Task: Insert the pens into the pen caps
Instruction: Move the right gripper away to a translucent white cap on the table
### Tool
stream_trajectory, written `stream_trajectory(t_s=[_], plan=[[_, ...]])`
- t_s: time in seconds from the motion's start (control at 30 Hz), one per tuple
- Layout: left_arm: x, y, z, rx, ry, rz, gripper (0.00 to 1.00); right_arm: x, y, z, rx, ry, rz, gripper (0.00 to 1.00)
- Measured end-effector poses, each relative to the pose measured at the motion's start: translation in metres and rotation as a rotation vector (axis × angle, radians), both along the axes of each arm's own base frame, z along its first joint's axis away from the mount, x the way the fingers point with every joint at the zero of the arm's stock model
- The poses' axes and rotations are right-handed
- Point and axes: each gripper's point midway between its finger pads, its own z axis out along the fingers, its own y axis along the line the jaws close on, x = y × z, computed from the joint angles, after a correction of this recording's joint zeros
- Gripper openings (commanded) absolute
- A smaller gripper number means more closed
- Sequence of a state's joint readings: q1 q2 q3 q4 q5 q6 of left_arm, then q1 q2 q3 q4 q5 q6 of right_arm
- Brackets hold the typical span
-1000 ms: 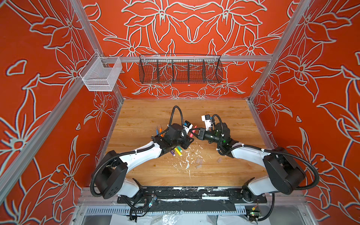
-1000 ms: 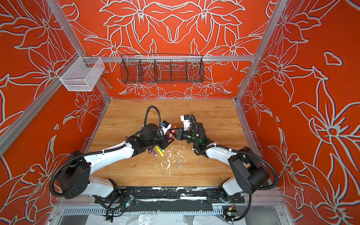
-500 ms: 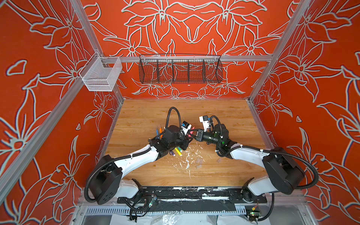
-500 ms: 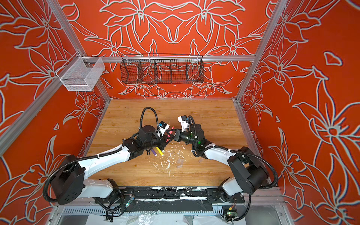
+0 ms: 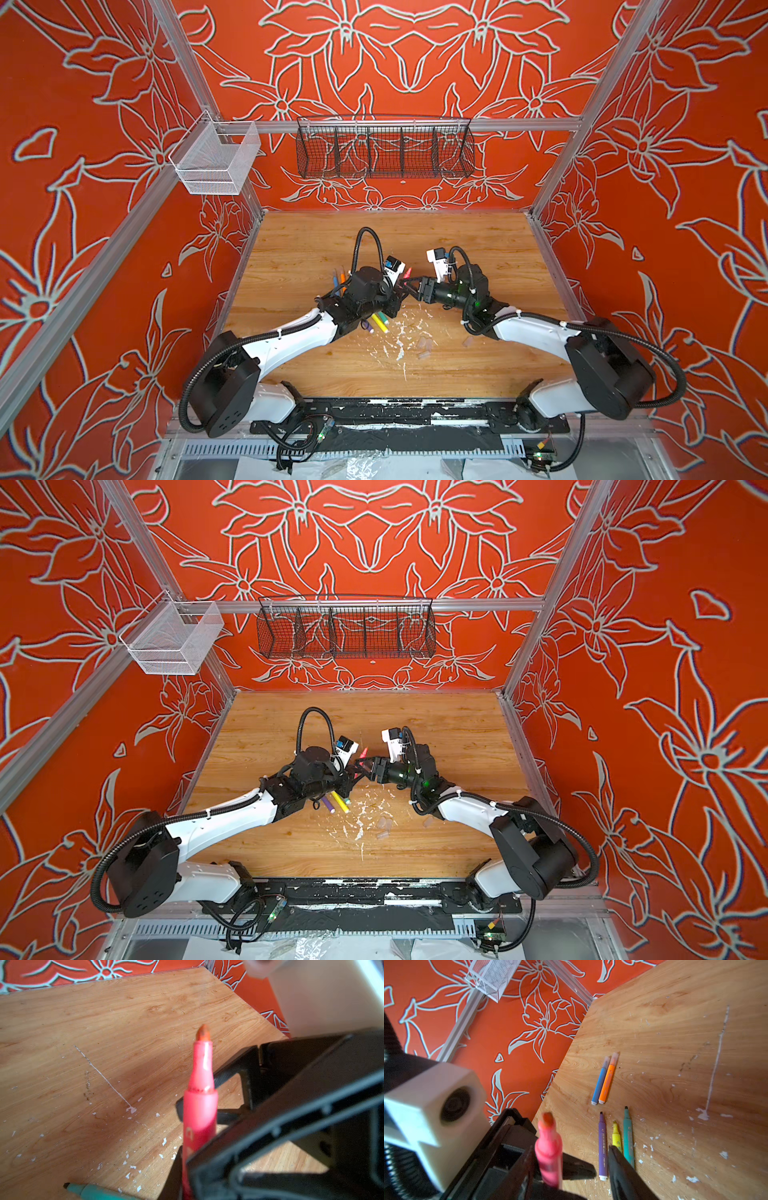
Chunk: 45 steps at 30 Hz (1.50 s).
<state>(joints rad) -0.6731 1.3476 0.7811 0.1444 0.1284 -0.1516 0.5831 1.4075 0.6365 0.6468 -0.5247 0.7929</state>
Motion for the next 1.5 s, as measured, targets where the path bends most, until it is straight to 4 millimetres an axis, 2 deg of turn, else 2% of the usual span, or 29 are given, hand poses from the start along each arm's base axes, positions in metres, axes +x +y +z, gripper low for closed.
stream_trajectory(t_s=[0.1, 0.23, 0.37, 0.6, 0.73, 0.87, 0.93, 1.03, 1.1, 1.2, 1.3, 1.5], plan=[[0.004, 0.007, 0.000, 0.012, -0.011, 0.042, 0.00, 0.001, -0.017, 0.007, -0.012, -0.033, -0.058, 0.66], [0.004, 0.016, 0.001, 0.022, -0.028, 0.078, 0.00, 0.004, -0.035, 0.010, -0.035, -0.057, -0.127, 0.65], [0.005, 0.020, 0.002, 0.026, -0.033, 0.094, 0.00, 0.007, -0.044, 0.008, -0.073, -0.074, -0.174, 0.65], [-0.002, 0.031, -0.013, 0.073, 0.007, 0.117, 0.00, 0.003, -0.061, 0.011, -0.131, -0.125, -0.231, 0.65], [-0.007, 0.034, -0.006, 0.067, 0.002, 0.114, 0.00, 0.000, -0.067, 0.016, -0.205, -0.088, -0.284, 0.64], [-0.010, 0.037, 0.011, 0.044, -0.035, 0.114, 0.00, -0.004, -0.073, 0.039, -0.337, 0.006, -0.369, 0.55], [-0.010, 0.038, 0.015, 0.039, -0.045, 0.113, 0.00, -0.012, -0.083, 0.045, -0.384, 0.049, -0.410, 0.53], [-0.010, 0.038, 0.012, 0.046, -0.039, 0.113, 0.00, -0.038, -0.115, 0.025, -0.471, 0.125, -0.472, 0.53], [-0.010, 0.038, 0.010, 0.050, -0.034, 0.114, 0.00, -0.063, -0.143, -0.001, -0.541, 0.181, -0.507, 0.53], [-0.010, 0.038, 0.009, 0.053, -0.031, 0.114, 0.00, -0.089, -0.174, -0.027, -0.618, 0.244, -0.548, 0.52], [-0.010, 0.038, 0.009, 0.053, -0.031, 0.114, 0.00, -0.103, -0.189, -0.050, -0.665, 0.295, -0.569, 0.50], [-0.010, 0.042, 0.011, 0.051, -0.048, 0.133, 0.00, -0.116, -0.199, -0.097, -0.789, 0.420, -0.567, 0.48]])
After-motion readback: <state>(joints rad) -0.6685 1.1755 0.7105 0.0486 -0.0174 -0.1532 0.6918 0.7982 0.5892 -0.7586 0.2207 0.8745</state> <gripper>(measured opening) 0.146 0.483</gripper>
